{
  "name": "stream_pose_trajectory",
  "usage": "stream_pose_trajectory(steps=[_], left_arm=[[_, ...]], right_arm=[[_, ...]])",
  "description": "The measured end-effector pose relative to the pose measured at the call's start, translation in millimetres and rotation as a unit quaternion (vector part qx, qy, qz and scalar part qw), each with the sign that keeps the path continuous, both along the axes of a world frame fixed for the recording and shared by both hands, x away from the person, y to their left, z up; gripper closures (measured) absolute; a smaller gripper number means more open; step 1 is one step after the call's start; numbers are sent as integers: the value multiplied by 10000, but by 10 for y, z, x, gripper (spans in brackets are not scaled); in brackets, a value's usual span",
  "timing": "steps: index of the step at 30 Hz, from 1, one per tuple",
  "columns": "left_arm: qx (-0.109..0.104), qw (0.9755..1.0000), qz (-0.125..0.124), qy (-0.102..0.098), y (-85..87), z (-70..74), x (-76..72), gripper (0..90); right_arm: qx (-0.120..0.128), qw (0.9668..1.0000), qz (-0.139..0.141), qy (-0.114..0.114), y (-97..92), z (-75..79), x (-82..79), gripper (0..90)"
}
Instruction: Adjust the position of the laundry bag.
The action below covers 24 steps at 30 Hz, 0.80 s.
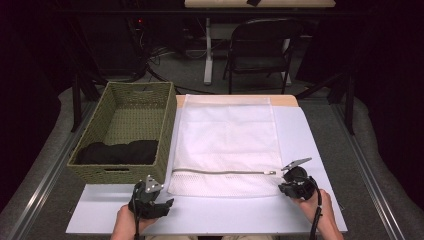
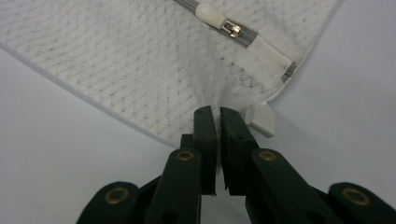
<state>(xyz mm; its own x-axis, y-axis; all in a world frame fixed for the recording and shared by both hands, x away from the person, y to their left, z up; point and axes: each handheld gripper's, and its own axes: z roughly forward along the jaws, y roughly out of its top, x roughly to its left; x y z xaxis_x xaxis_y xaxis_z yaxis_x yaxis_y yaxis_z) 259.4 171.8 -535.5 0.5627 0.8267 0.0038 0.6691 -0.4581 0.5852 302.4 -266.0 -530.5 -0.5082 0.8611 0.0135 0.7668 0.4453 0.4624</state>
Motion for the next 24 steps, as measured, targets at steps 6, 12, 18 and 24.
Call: stream_pose_trajectory(steps=[6,12,18,24], left_arm=[[13,9999,134,2,-53,-51,80,522],[-94,9999,14,114,-73,-102,139,655],[-37,9999,51,83,-73,-118,180,729],[-17,10000,-41,-3,-80,-132,167,884]], right_arm=[[22,10000,19,-38,-10,-7,6,853],[46,10000,24,-4,1,-6,9,849],[18,10000,62,-17,5,-11,15,845],[0,10000,79,-19,8,-8,16,845]])
